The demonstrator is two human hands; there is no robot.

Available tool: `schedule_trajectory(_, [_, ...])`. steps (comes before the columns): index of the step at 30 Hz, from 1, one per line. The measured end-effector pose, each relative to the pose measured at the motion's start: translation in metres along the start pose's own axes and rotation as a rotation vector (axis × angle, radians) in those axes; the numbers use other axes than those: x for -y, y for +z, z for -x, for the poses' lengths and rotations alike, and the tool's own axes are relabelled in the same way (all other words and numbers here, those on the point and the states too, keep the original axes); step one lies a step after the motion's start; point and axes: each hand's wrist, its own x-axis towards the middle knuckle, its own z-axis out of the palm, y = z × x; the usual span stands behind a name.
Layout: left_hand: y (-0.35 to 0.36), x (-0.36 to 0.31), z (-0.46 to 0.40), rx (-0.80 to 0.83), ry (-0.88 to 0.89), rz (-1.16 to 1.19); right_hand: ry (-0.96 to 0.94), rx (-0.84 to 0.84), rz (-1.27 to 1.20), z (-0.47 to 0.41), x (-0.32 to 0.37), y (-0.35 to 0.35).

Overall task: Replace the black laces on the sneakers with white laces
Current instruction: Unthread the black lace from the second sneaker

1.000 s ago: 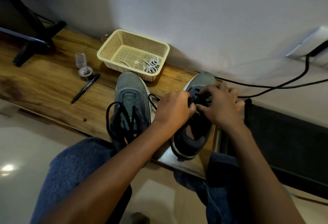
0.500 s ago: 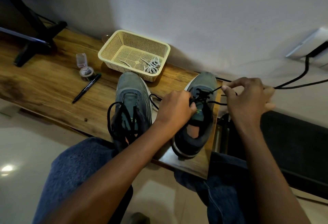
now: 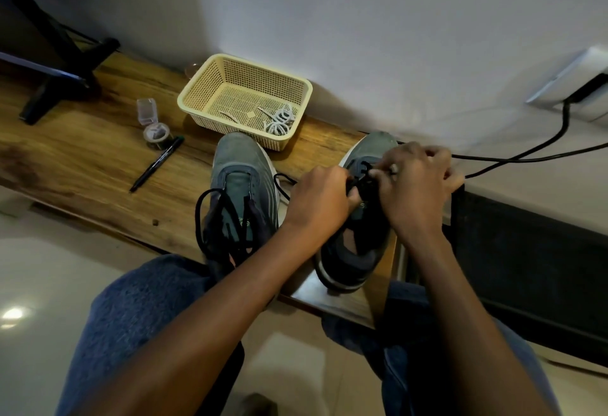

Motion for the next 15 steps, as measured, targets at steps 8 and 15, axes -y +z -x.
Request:
schedule_trajectory(8, [-0.001,0.001,0.000,-0.002,-0.002,-0.002,0.130,0.151,-0.059,-0.003,-0.006,-0.008])
schedule_trajectory(15, [0.002,0.000,-0.001,-0.003,0.005,-0.031,-0.070,0.277,0.184,0.000,0.000,0.007])
